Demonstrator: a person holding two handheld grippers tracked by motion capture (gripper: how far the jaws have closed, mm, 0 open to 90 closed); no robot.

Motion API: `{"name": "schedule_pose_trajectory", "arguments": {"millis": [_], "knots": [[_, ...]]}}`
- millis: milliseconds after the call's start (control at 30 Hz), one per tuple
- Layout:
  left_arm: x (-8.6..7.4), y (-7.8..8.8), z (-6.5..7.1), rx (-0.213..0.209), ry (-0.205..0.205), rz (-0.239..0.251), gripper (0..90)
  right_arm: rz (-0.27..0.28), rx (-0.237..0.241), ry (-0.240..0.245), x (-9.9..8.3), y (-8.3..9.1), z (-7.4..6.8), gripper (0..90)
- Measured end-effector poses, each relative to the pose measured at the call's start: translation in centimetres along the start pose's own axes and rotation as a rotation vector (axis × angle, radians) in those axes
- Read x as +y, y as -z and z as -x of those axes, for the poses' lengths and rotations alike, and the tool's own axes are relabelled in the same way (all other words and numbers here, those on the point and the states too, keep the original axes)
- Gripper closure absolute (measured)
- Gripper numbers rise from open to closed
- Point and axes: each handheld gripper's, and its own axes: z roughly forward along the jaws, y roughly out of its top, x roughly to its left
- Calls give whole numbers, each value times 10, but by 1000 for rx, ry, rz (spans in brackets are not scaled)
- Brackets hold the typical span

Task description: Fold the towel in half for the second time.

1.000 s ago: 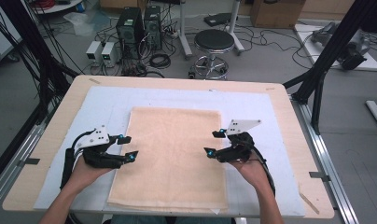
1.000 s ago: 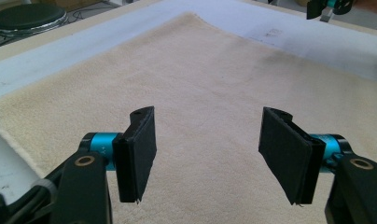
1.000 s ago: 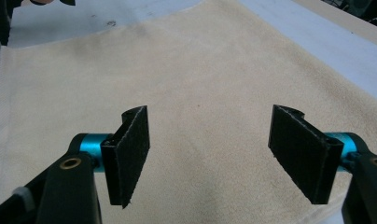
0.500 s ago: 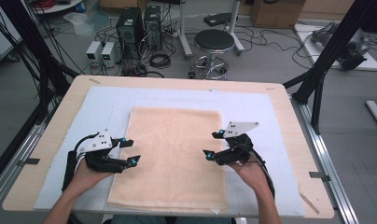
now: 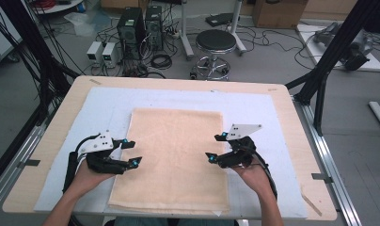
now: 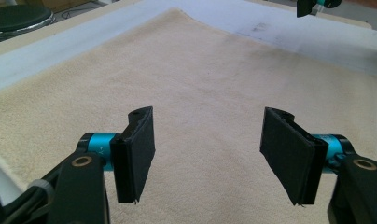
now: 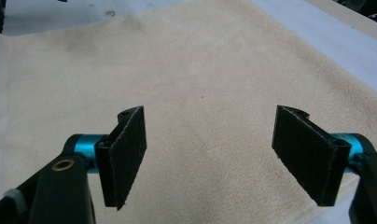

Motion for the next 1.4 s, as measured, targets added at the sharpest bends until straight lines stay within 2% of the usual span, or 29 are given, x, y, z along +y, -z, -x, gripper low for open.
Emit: {"name": "schedule_pose_trajectory", "arguments": {"millis": [967, 1167, 1333, 1400], "knots": [[2, 0, -3, -19, 8, 25, 355, 2, 1, -2, -4, 6, -4, 258], [1, 0, -3, -6, 9, 21, 356, -16, -11, -6, -7, 3, -1, 258], [1, 1, -4, 33, 2, 3, 360, -22, -33, -21, -8, 2, 1, 255], [3, 1, -7, 46, 16, 7, 363, -16, -41, -21, -8, 2, 2, 256]]}}
